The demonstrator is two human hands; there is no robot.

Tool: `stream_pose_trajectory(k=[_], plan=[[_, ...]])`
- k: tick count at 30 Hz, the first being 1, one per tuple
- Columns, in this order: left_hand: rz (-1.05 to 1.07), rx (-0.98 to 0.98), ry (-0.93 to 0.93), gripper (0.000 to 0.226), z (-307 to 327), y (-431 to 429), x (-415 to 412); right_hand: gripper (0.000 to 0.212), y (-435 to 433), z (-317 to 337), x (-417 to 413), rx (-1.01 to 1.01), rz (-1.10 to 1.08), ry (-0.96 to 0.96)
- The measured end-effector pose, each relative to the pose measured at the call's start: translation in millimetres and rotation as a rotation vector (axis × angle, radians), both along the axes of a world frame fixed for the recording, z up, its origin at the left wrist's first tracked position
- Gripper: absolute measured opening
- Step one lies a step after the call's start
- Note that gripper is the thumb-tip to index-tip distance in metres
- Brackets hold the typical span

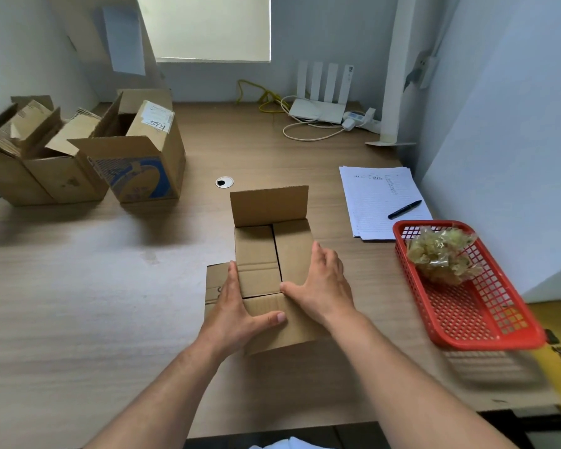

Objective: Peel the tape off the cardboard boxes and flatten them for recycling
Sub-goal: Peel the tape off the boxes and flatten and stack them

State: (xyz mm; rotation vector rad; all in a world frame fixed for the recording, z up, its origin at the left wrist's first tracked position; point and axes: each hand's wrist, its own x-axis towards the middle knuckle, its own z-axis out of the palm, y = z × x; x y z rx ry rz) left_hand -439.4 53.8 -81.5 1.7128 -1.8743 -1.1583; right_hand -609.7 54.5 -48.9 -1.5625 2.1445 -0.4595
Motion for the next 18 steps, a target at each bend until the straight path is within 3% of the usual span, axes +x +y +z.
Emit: stream_pose_trajectory(k=[4,7,11,13,16,18], plan=[[0.008,-0.001,-0.02,0.14,1,2,-1,0.088,2,3,4,-0.062,0.022,0.06],[0.016,0.014,-0.005,0.14,1,2,0,0.07,6,9,-2,-0.184,-0.002,0.005],[0.017,0.013,-0.036,0.136,6,1,-3,0.067,7,11,-18,-0.414,-0.153,-0.15],[0.021,-0.01,-0.079,0.133,13,-2,-9,0.061,5,9,-25,-0.467,-0.212,-0.187],[0.065,-0.064,-0.218,0.125,26,-15,-23,0.036,5,7,-31,-0.514,-0.213,-0.221],[0.089,-0.071,-0.317,0.123,34,-24,-33,0.034,6,7,-31,-0.506,-0.19,-0.237]])
